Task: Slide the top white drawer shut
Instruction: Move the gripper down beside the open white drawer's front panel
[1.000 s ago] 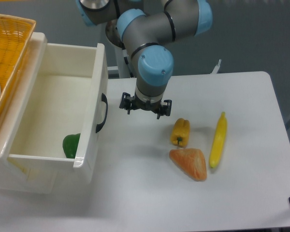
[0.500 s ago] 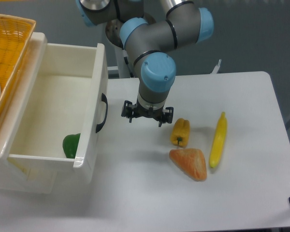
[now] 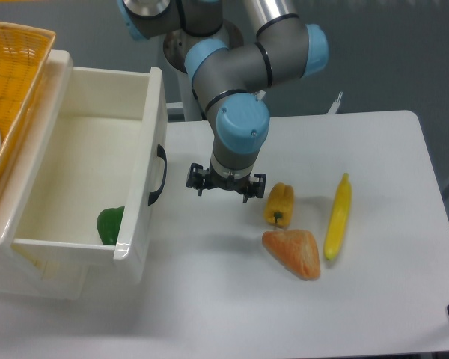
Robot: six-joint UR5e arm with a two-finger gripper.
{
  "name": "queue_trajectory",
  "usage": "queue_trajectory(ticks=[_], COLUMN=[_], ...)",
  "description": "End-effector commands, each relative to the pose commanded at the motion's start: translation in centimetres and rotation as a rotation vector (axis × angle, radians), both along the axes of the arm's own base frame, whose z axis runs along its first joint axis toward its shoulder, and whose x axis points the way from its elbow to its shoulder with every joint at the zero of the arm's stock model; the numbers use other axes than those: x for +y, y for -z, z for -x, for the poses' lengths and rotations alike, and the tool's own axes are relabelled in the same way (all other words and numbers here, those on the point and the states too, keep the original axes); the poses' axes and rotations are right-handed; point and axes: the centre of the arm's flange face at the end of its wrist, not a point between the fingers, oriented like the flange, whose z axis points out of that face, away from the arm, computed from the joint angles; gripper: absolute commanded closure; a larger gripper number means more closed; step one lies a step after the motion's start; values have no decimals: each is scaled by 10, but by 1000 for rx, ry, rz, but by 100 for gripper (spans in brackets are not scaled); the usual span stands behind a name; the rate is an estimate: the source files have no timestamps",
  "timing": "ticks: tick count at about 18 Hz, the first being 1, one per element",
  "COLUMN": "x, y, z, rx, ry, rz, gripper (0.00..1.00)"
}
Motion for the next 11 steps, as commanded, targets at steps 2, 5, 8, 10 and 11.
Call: queue_trajectory(ticks=[2,5,8,10,11], x=[4,5,10,13,16], y=[1,2,2,2,3], z=[-5,-8,-15,-20,-24], rx=[-1,-3,-8,-6,-7], ry=[11,15,28,40,48], rz=[1,1,-1,-3,0], gripper=[0,0,0,0,0])
